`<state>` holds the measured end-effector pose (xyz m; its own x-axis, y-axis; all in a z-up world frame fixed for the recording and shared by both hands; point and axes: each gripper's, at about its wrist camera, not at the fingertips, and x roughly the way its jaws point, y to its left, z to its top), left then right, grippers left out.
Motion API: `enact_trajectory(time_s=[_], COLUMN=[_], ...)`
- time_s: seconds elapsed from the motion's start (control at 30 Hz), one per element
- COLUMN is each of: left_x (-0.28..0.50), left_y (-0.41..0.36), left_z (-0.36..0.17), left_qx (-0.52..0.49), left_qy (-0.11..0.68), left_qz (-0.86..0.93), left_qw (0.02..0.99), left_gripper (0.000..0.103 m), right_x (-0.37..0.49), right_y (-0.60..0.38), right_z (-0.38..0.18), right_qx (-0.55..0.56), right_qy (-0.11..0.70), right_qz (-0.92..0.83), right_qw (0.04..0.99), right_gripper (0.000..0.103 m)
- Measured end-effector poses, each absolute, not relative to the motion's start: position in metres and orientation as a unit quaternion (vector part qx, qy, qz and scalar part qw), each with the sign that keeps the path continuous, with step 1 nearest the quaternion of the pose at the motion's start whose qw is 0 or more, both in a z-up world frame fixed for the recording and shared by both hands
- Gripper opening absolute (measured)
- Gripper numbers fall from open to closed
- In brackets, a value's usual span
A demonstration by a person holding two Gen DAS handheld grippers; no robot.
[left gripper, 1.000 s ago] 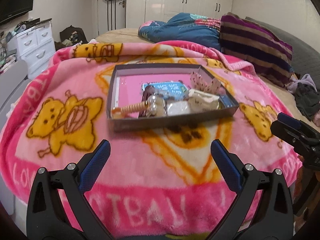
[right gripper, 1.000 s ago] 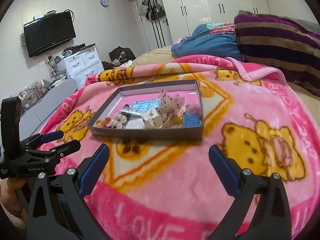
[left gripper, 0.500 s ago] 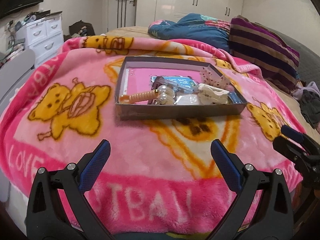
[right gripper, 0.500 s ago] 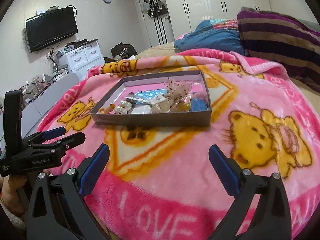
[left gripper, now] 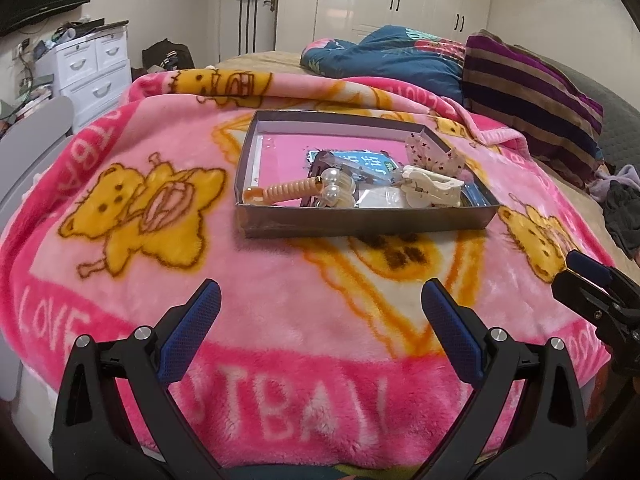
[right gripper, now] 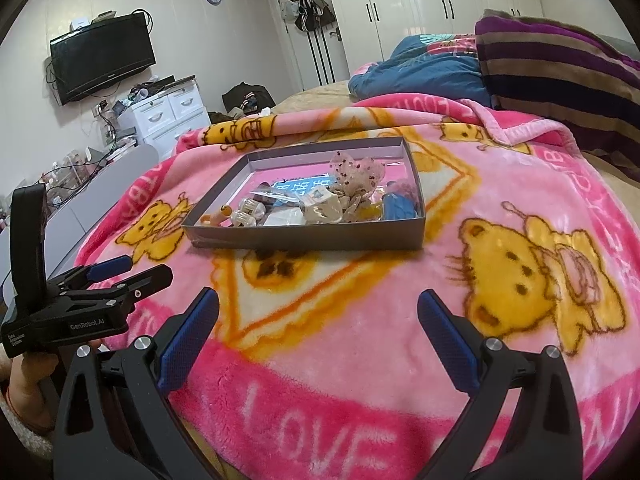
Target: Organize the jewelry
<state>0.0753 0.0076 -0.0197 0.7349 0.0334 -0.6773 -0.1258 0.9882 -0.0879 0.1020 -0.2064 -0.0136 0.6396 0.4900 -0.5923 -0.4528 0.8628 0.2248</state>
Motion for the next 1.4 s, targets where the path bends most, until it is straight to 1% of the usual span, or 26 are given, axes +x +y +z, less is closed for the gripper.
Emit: enact_trajectory(time_s=[1.4], left_x=[0.0743], left_y=[0.0085], left_z=[-0.0172], left_qx=[-0.060], left_qy=[0.363], left_qz=[0.046], left_qw=[0.929], left_gripper=[0.094], right_x=[0.1026], right_y=[-0.2065], right_z=[-0.0193], right_qx=[0.027], right_qy=[0.340], right_qz=[0.260], right_qw=[0.903], right_gripper=[0.099])
